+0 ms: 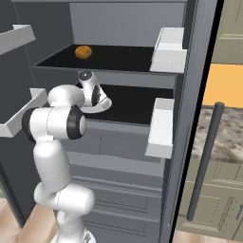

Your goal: Retrieve the fish from the fridge and place it on the cutting board.

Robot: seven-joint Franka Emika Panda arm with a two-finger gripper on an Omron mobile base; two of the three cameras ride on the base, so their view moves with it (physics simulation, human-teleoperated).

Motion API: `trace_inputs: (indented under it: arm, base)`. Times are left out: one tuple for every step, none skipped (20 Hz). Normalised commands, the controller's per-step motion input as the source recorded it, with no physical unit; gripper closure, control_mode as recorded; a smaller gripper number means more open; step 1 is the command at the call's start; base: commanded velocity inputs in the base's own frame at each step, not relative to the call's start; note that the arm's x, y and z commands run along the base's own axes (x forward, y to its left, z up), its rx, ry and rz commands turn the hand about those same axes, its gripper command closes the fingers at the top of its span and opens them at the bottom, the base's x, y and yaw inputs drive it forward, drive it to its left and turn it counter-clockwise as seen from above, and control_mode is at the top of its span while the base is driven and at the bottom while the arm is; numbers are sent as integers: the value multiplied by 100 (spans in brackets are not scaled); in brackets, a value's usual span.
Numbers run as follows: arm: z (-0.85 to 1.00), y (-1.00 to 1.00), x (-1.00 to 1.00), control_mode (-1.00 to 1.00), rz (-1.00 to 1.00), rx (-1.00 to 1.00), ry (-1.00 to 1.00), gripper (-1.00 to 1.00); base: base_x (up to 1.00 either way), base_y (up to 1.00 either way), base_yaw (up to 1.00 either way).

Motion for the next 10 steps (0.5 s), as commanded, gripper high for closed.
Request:
trace_inputs:
  arm:
    - [0, 16, 32, -100, 0, 0, 3, -100]
    - [-6, 17, 34, -100, 0, 0, 5, -100]
    - [-12, 15, 34, -100, 0, 0, 4, -100]
    - [-15, 14, 34, -100, 0, 0, 3, -100]
    - [-14, 11, 33, -100, 0, 0, 2, -100]
    - [-7, 0, 28, -100, 0, 0, 0, -100]
    - [-10, 6, 34, -100, 0, 0, 0, -100]
    - [-12, 7, 32, -100, 0, 0, 0, -100]
    - [-13, 7, 36, -100, 0, 0, 1, -100]
    - [-11, 9, 36, -100, 0, -1, 0, -100]
  base:
    - [0, 0, 0]
    - [0, 0, 0]
    - [0, 0, 0]
    - [0, 0, 0]
    - [0, 0, 0]
    - [0, 0, 0]
    - [0, 0, 0]
    - [0, 0, 0]
    - [0, 0, 0]
    - [0, 0, 0]
